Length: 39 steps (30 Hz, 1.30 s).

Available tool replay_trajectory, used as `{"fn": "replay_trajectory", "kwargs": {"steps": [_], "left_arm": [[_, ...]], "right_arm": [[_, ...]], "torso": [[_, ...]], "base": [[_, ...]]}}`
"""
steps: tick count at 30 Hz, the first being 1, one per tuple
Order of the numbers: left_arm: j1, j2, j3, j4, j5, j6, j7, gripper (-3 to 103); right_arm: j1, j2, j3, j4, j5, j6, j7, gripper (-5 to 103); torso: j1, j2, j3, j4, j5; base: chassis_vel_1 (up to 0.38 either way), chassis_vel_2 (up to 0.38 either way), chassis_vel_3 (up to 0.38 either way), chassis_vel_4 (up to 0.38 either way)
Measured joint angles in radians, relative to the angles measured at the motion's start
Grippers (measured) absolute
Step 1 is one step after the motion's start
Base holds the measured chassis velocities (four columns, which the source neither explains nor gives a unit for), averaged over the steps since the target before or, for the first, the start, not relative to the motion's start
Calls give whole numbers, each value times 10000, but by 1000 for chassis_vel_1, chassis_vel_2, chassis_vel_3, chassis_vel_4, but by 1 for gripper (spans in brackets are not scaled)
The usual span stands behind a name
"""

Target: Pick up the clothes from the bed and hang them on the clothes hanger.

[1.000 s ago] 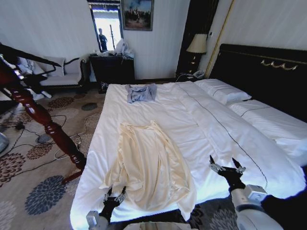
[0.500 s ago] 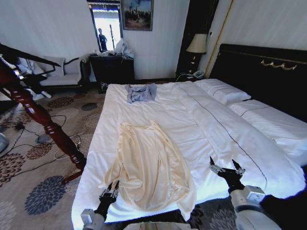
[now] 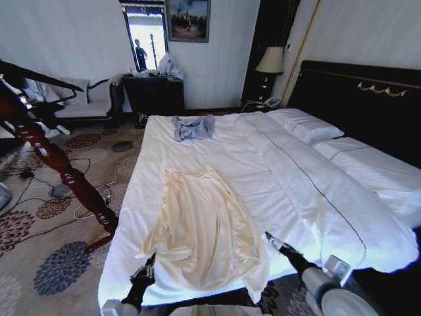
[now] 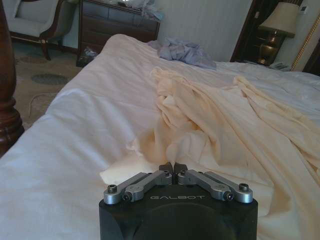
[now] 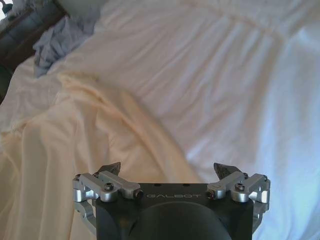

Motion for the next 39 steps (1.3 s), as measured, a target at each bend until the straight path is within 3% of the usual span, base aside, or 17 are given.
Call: {"fn": "replay_trajectory", "kwargs": {"steps": [17, 21, 23, 24, 28, 34, 37, 39], "left_arm": [[935, -273, -236, -42, 198, -349, 6, 0], [939, -193, -266, 95, 185, -383, 23, 0], [939, -142, -281, 126, 184, -400, 23, 0], [941, -89, -303, 151, 169, -410, 23, 0], [912, -101, -326, 188, 127, -417, 23, 0], [854, -221, -260, 310, 103, -428, 26, 0], [844, -227, -258, 330, 101, -434, 26, 0], [838, -233, -263, 329, 93, -435, 26, 0]], "right_arm": [[390, -25, -927, -838, 54, -969, 223, 101], [427, 202, -1137, -894, 80, -1221, 194, 88], [448, 246, -1186, -924, 75, -1237, 190, 88], [494, 297, -1241, -946, 75, -1243, 188, 77], [556, 345, -1255, -963, 83, -1235, 202, 66], [564, 363, -1157, -1003, 128, -1147, 231, 38], [585, 361, -1143, -1035, 127, -1124, 245, 33], [612, 337, -1117, -1055, 144, -1104, 258, 22]], "torso": [[0, 1, 0, -1, -2], [0, 1, 0, -2, -3], [0, 1, 0, -2, -4], [0, 1, 0, -2, -4], [0, 0, 0, -1, -3], [0, 1, 0, -1, -3], [-1, 1, 0, -2, -3], [0, 1, 0, -2, -2]], "base": [[0, 0, 0, 0], [0, 0, 0, 0], [0, 0, 0, 0], [0, 0, 0, 0], [0, 0, 0, 0], [0, 0, 0, 0], [0, 0, 0, 0], [0, 0, 0, 0]]}}
